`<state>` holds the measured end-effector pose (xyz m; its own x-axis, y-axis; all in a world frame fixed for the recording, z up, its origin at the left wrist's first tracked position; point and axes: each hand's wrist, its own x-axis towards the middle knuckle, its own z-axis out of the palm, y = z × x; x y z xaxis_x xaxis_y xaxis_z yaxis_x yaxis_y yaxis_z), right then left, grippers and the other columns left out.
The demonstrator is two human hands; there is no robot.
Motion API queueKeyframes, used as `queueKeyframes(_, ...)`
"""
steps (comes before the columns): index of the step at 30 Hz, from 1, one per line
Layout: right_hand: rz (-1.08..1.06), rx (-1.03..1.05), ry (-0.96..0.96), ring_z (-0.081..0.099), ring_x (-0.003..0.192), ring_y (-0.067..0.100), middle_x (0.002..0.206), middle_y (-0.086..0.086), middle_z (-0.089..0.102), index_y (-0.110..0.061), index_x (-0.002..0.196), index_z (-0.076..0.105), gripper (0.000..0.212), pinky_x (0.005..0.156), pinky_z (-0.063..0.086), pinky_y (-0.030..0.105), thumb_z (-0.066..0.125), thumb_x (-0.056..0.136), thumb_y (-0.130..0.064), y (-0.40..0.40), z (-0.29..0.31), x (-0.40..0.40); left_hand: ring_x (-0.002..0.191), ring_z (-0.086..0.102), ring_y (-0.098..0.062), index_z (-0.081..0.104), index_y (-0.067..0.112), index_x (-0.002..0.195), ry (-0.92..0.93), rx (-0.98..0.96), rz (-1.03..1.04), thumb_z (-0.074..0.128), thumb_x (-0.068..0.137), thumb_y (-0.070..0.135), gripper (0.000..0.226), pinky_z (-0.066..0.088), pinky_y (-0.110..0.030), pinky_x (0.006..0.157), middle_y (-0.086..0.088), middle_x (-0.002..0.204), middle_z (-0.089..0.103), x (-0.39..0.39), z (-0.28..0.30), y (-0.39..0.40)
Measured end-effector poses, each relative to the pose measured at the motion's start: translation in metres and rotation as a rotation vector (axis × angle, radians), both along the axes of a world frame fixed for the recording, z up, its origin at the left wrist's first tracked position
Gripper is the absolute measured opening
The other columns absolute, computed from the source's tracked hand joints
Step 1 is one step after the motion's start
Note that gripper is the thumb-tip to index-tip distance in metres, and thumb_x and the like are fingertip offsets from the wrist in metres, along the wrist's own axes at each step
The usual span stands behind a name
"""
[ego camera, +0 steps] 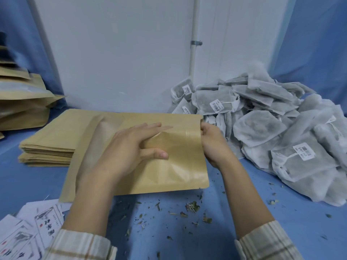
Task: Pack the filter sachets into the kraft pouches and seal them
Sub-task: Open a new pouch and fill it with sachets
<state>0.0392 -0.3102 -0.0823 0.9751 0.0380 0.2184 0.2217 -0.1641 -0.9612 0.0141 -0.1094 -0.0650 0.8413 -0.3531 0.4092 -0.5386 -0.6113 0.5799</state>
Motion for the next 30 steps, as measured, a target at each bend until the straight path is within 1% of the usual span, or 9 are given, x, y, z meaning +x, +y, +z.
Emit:
queueKeyframes(2,-0.025,-0.075,0.043,0.047,0.062,0.009,0.063,-0.009,0.058,-0.017,0.069,0.053,0.029,0.061,0.041,0.023,0.048,0.089,0.002,0.001,-0.002,0.004,0.134,0.036,-0.003,0.046,0.066,0.113,-0.043,0.021,0.008,0.062,0.055,0.062,0.060,0.024,-0.027,0.112,0.019,0.138,0.049,0.001,-0.001,-0.001)
queueKeyframes(6,0.150,-0.412,0.186,0.029,0.061,-0.005,0.071,-0.015,0.032,-0.033,0.068,0.025,0.040,0.058,0.031,0.012,0.041,0.097,-0.010,0.009,-0.017,0.009,0.133,0.038,-0.007,0.043,0.068,0.111,-0.004,0.127,0.017,0.062,0.053,0.063,0.061,0.025,-0.027,0.110,0.017,0.138,0.050,0.002,-0.004,-0.002)
queueKeyframes(10,-0.070,-0.145,-0.066,0.050,0.061,0.001,0.066,-0.011,0.058,-0.022,0.073,0.066,0.024,0.062,0.040,0.016,0.054,0.088,-0.008,0.001,-0.016,0.009,0.129,0.044,-0.008,0.049,0.065,0.112,-0.018,0.105,0.101,0.060,0.052,0.063,0.060,0.030,-0.030,0.108,0.014,0.136,0.053,0.006,-0.006,0.008)
queueKeyframes(11,-0.285,-0.085,-0.134,0.056,0.070,0.007,0.074,-0.008,0.064,-0.021,0.080,0.070,0.016,0.068,0.042,0.021,0.058,0.088,-0.016,-0.009,-0.019,0.012,0.129,0.044,-0.009,0.052,0.060,0.116,-0.037,0.110,0.132,0.059,0.053,0.065,0.064,0.031,-0.032,0.108,0.013,0.137,0.052,0.006,-0.006,0.011)
queueKeyframes(13,-0.704,-0.311,-0.153,0.050,0.106,0.017,0.109,0.000,0.061,-0.026,0.097,0.071,0.018,0.087,0.038,0.024,0.055,0.090,-0.030,-0.031,-0.030,0.019,0.130,0.043,-0.010,0.054,0.054,0.121,-0.043,0.112,0.163,0.057,0.053,0.066,0.069,0.030,-0.032,0.107,0.012,0.138,0.051,0.007,-0.006,0.014)
queueKeyframes(16,-0.623,-0.698,0.052,0.023,0.133,0.026,0.145,0.004,0.033,-0.034,0.126,0.057,0.035,0.108,0.025,0.036,0.043,0.095,-0.042,-0.057,-0.051,0.027,0.130,0.042,-0.010,0.053,0.052,0.123,-0.030,0.124,0.161,0.058,0.055,0.065,0.070,0.029,-0.030,0.105,0.011,0.139,0.050,0.006,-0.008,0.013)
queueKeyframes(20,-0.561,-0.772,-0.010,0.024,0.135,0.025,0.148,0.002,0.034,-0.023,0.141,0.040,0.047,0.109,0.026,0.039,0.036,0.098,-0.041,-0.055,-0.061,0.032,0.130,0.041,-0.009,0.053,0.052,0.124,-0.039,0.125,0.168,0.058,0.056,0.064,0.069,0.028,-0.029,0.103,0.011,0.140,0.049,0.006,-0.008,0.012)
queueKeyframes(26,-0.978,-0.470,-0.372,0.055,0.108,0.022,0.111,0.007,0.066,-0.005,0.116,0.064,0.031,0.092,0.037,0.024,0.061,0.090,-0.021,-0.040,-0.051,0.019,0.134,0.038,-0.012,0.052,0.052,0.125,-0.031,0.132,0.179,0.057,0.054,0.064,0.071,0.027,-0.031,0.106,0.011,0.142,0.048,0.006,-0.009,0.013)
queueKeyframes(30,-0.990,0.286,-0.340,0.063,0.081,0.005,0.093,-0.003,0.064,-0.020,0.087,0.062,0.008,0.075,0.054,0.021,0.068,0.082,-0.018,-0.038,-0.029,0.012,0.131,0.040,-0.009,0.052,0.052,0.124,-0.040,0.130,0.185,0.057,0.055,0.065,0.070,0.026,-0.026,0.101,0.012,0.141,0.048,0.007,-0.008,0.013)
